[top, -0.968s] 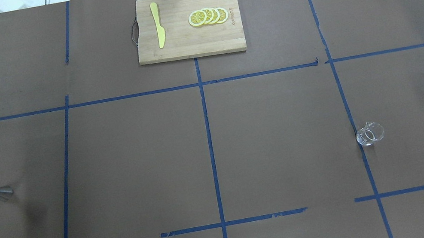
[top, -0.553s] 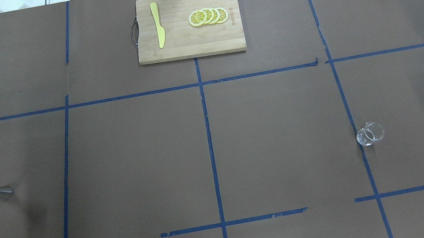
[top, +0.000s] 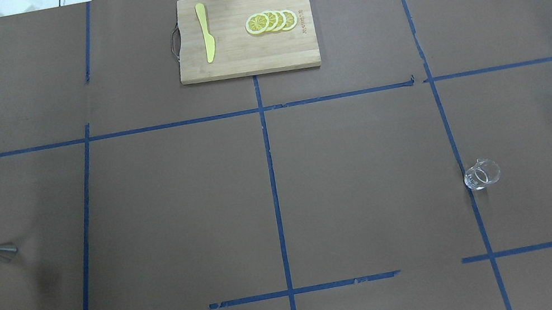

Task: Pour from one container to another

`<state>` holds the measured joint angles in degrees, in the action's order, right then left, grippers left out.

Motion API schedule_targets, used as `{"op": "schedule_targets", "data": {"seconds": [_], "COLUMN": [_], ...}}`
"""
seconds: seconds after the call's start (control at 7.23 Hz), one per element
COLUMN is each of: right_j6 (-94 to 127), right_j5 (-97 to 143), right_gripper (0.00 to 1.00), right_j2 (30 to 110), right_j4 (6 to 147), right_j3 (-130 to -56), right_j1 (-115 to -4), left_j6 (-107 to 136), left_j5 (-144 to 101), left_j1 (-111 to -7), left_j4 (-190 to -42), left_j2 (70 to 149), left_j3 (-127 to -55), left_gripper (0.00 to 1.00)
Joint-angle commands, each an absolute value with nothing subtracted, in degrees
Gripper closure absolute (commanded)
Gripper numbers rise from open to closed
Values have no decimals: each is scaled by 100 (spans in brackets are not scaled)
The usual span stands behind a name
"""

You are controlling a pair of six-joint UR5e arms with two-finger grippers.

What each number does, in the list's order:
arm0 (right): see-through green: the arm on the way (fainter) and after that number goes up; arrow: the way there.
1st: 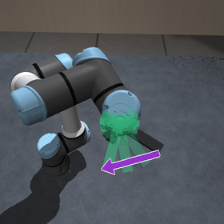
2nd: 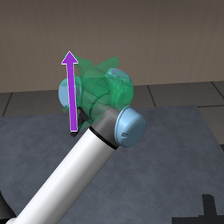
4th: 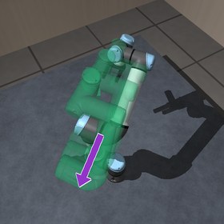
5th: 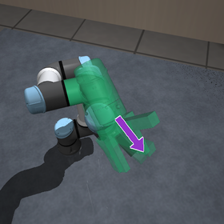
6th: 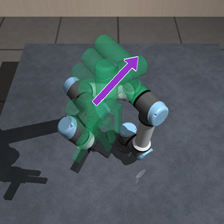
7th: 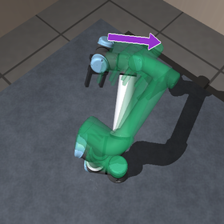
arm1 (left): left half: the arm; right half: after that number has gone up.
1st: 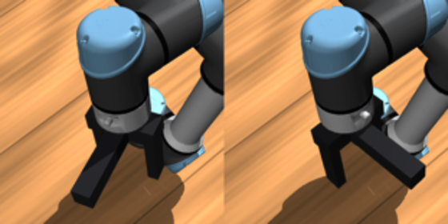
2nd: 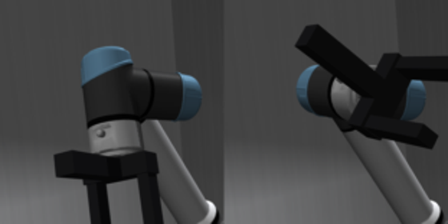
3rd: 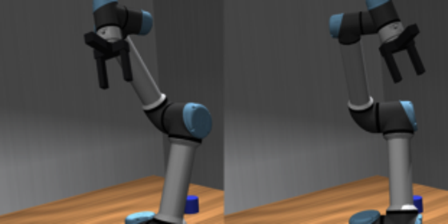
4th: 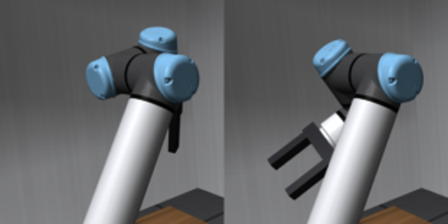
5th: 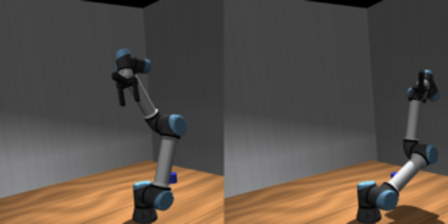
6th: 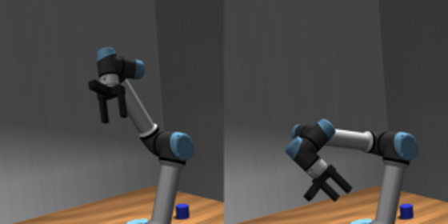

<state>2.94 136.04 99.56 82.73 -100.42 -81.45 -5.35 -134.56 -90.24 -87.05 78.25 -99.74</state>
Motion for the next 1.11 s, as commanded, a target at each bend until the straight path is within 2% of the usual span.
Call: {"op": "schedule_targets", "data": {"seconds": [0.0,0.97], "right_j6": [290,229], "right_j5": [13580,13596], "right_gripper": [0,0], "right_j2": [9949,10011], "right_j4": [8314,8473], "right_j3": [-10169,-10266], "right_j1": [-8542,-8666], "left_j6": [-519,-510], "left_j5": [-13421,-13430], "left_j1": [-9018,-9009], "left_j4": [-9016,-9044], "left_j2": [8041,8112], "left_j3": [-9740,-9694], "left_gripper": [0,0]}}
